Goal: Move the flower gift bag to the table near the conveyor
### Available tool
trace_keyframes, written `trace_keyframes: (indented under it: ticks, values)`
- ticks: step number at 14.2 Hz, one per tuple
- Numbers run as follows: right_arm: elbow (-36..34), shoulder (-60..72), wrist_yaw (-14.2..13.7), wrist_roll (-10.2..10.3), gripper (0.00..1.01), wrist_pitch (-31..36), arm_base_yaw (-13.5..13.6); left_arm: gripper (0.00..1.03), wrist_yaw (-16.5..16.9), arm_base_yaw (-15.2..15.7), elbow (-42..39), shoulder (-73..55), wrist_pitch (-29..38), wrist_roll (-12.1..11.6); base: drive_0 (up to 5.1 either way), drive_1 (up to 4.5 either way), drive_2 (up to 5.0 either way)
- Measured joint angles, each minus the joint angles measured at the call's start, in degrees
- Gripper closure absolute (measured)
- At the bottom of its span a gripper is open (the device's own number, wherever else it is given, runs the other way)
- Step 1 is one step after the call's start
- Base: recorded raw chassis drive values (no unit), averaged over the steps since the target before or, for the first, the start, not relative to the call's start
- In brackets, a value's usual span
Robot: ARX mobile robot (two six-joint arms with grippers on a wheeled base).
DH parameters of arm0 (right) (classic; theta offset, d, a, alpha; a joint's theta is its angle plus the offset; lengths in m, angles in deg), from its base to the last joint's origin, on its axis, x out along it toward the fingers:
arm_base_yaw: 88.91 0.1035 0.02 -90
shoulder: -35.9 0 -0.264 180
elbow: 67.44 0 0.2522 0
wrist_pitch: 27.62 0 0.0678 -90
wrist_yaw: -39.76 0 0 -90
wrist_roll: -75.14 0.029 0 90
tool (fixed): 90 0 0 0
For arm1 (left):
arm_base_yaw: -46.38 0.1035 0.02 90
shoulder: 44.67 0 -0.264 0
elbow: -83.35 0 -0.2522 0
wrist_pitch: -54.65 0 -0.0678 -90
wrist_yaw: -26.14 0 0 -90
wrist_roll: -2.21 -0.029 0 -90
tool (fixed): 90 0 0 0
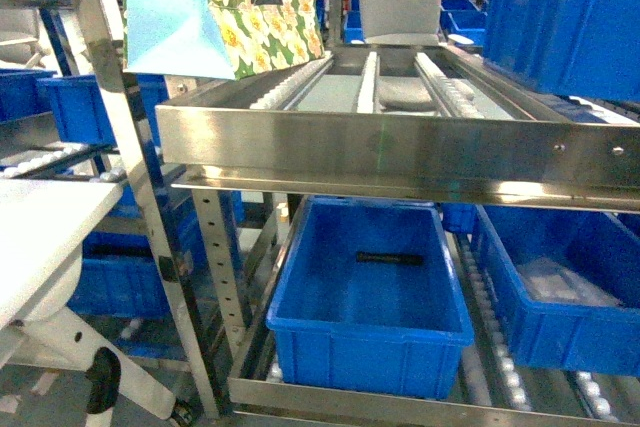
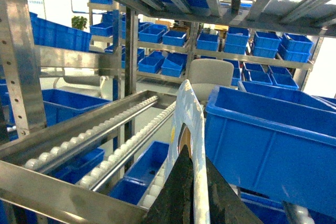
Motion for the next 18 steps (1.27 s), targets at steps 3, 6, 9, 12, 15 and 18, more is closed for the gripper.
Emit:
trace_keyframes:
  ticks: [3, 6, 9, 12, 15, 18]
  values:
    - [0.0, 0.0, 0.0, 0.0, 0.99, 0.0, 0.0, 1.01, 0.0, 0.0, 0.0, 0.0, 0.0, 0.0, -4.7, 3.82, 0.9]
    - [0.0, 0.0, 0.0, 0.0, 0.99, 0.2, 0.0, 1.01, 0.0, 0.0, 0.0, 0.0, 0.2, 0.0, -4.7, 3.8, 0.8]
    - [0.0, 0.0, 0.0, 0.0, 0.99, 0.2, 0.0, 1.01, 0.0, 0.0, 0.0, 0.0, 0.1, 0.0, -4.6, 3.85, 0.9]
    - [0.0, 0.2, 0.0, 0.0, 0.99, 0.0, 0.0, 1.01, 0.0, 0.0, 0.0, 0.0, -0.2, 0.0, -4.9, 2.86, 2.0]
    - [0.0, 0.2, 0.0, 0.0, 0.99, 0.1, 0.0, 1.01, 0.0, 0.0, 0.0, 0.0, 0.0, 0.0, -5.0, 2.44, 2.4]
    - [0.0, 0.2, 0.0, 0.0, 0.99, 0.3, 0.0, 1.01, 0.0, 0.0, 0.0, 0.0, 0.1, 0.0, -4.8, 1.13, 3.5]
